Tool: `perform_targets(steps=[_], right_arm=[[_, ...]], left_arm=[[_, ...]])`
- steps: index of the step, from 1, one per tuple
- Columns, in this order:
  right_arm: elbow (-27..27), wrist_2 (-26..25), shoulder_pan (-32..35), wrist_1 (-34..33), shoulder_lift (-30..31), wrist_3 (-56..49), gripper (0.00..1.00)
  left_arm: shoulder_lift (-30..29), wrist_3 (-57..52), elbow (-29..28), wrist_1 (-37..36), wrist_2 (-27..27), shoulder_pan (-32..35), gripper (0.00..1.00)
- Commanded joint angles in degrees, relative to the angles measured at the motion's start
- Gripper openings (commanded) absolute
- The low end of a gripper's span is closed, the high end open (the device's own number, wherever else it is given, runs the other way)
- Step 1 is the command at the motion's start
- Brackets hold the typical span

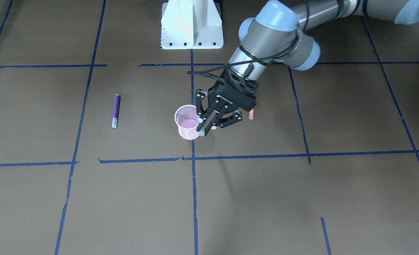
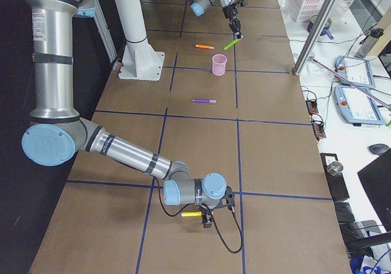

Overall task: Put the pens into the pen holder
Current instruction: 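Lower the green highlighter into the cup and open the left gripper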

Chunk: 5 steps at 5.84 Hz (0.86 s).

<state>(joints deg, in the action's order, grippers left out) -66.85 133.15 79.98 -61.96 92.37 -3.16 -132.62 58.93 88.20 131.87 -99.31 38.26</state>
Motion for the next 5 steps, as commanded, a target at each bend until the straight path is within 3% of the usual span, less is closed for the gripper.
perform_targets(steps=[1, 4, 5], right_arm=[[0.05, -0.09, 0.00, 0.00, 0.00, 0.00, 1.00], [-0.04, 0.00, 0.00, 0.00, 0.00, 0.00, 1.00], [-0.04, 0.00, 0.00, 0.00, 0.00, 0.00, 1.00]], left_arm=[[-0.63, 0.66, -1.18, 3.29, 1.67, -2.91, 0.00], [0.95, 0.57, -3.12, 4.88, 1.75, -4.33, 0.00], [2.09, 0.57, -5.99, 9.85, 1.75, -4.59, 0.00]])
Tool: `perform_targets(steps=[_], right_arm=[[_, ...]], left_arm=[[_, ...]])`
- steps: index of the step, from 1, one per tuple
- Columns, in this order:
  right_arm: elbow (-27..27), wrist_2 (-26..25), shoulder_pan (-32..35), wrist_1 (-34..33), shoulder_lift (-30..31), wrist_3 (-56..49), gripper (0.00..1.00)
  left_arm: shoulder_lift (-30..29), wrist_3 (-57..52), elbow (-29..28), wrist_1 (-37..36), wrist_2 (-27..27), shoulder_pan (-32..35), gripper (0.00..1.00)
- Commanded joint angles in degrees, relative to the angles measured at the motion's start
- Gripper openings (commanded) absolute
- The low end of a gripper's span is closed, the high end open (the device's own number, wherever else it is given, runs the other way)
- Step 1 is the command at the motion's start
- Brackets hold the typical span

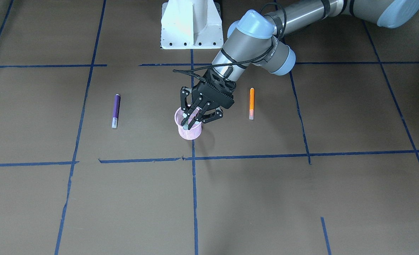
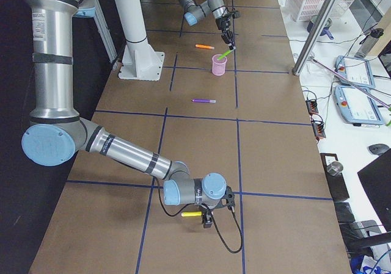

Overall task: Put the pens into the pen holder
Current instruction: 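Lower the green highlighter into the cup and open the left gripper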

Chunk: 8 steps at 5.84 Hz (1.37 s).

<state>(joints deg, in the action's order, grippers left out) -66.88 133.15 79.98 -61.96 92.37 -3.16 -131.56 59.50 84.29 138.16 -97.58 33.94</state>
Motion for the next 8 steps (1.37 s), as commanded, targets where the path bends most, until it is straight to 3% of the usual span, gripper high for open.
perform_targets(steps=[1, 4, 5, 6, 8], right_arm=[[0.00, 0.01, 0.00, 0.00, 0.00, 0.00, 1.00], [0.00, -0.08, 0.00, 0.00, 0.00, 0.00, 1.00], [0.00, -0.08, 0.00, 0.00, 0.00, 0.00, 1.00], [0.00, -0.08, 0.00, 0.00, 0.00, 0.00, 1.00], [0.00, 0.01, 0.00, 0.00, 0.00, 0.00, 1.00]], left_arm=[[1.04, 0.00, -3.59, 5.26, 0.02, -0.54, 0.00], [1.04, 1.76, -3.43, 5.28, 0.02, -1.33, 0.00], [1.04, 1.76, -3.35, 5.37, -0.07, -1.34, 0.40], [0.87, 1.93, -3.00, 5.19, -0.07, -1.42, 0.99], [0.69, 2.02, -2.21, 4.49, -0.50, -0.73, 1.00]])
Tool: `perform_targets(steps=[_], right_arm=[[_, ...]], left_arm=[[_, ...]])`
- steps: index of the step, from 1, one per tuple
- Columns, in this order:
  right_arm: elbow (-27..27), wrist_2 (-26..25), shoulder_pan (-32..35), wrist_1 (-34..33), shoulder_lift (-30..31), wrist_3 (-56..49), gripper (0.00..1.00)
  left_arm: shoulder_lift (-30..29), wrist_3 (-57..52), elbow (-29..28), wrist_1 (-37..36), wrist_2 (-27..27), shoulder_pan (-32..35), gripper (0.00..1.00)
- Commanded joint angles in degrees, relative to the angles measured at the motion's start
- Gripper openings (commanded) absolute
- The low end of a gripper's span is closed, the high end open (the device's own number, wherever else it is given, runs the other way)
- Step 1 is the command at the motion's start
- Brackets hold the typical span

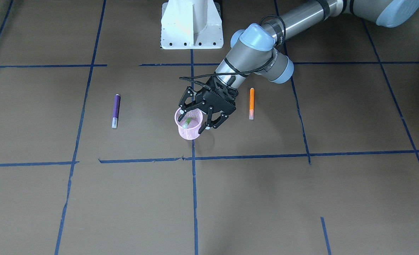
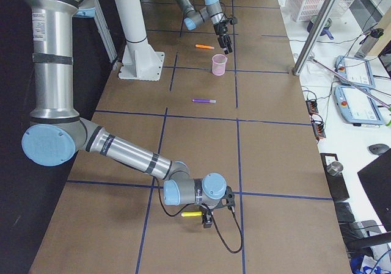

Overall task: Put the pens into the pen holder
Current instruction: 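Move the left gripper back and down onto the orange highlighter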

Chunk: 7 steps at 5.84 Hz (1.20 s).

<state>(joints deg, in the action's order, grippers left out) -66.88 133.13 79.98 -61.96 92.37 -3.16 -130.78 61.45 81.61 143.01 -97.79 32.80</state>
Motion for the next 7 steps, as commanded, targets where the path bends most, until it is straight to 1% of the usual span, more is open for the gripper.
perform_targets(steps=[1, 2, 3, 4, 5, 6, 7], right_arm=[[0.00, 0.02, 0.00, 0.00, 0.00, 0.00, 1.00], [0.00, -0.07, 0.00, 0.00, 0.00, 0.00, 1.00], [0.00, -0.07, 0.00, 0.00, 0.09, 0.00, 1.00], [0.00, -0.07, 0.00, 0.00, 0.09, -0.09, 0.97], [0.00, -0.07, 0.00, 0.09, 0.26, -0.09, 0.75], [0.00, -0.15, 0.00, 0.09, 0.35, -0.09, 0.55], [0.09, -0.24, 0.00, 0.00, 0.53, -0.09, 0.43]], left_arm=[[-0.35, 0.07, 3.17, -7.84, -3.17, 2.77, 1.00], [-0.44, -0.02, 6.59, -16.36, -10.16, 6.45, 1.00], [-0.53, -0.02, 6.98, -20.79, -15.19, 8.92, 1.00], [-1.58, -0.62, 6.98, -26.41, -21.85, 11.56, 1.00], [-2.19, -0.72, 7.07, -30.64, -27.40, 13.67, 1.00], [-2.03, -0.72, 6.98, -33.90, -32.07, 15.35, 1.00], [-2.03, -0.81, 6.98, -36.81, -34.29, 16.41, 1.00]])
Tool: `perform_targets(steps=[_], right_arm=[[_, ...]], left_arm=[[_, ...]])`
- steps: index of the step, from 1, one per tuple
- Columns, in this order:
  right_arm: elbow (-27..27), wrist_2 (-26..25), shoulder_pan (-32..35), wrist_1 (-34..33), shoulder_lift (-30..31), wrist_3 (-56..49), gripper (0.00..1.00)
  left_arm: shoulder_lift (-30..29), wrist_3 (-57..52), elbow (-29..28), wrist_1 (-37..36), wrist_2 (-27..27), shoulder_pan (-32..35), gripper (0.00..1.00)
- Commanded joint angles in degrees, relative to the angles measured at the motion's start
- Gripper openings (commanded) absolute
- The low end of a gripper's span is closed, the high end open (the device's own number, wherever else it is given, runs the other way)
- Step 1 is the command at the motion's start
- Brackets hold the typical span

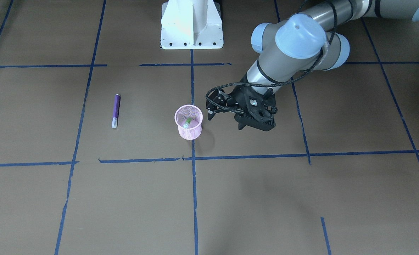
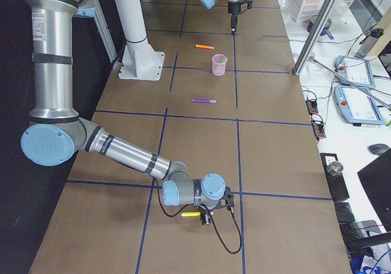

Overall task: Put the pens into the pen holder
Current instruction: 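Move the left gripper back and down onto the orange highlighter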

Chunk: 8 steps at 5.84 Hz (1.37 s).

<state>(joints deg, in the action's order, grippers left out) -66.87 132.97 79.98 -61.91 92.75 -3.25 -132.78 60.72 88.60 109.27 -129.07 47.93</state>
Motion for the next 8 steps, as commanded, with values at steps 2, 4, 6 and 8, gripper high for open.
perform_targets(steps=[2, 4, 6, 8], right_arm=[[-0.01, -0.25, 0.00, 0.03, 0.24, 0.00, 0.07], [-2.03, -2.00, 0.00, 0.03, -0.11, -0.09, 0.00], [-9.37, -3.75, 0.18, -0.05, -0.47, 0.00, 0.00], [-19.04, -4.92, 1.31, 0.03, -0.47, 0.09, 0.00]], left_arm=[[0.67, -5.21, 0.26, -11.57, -8.37, 4.44, 1.00], [1.91, -15.68, 3.06, -23.01, -8.22, 4.98, 1.00], [5.84, -21.67, 3.33, -24.99, -7.52, 4.63, 1.00], [7.01, -22.49, 5.43, -27.34, -1.59, -0.08, 1.00]])
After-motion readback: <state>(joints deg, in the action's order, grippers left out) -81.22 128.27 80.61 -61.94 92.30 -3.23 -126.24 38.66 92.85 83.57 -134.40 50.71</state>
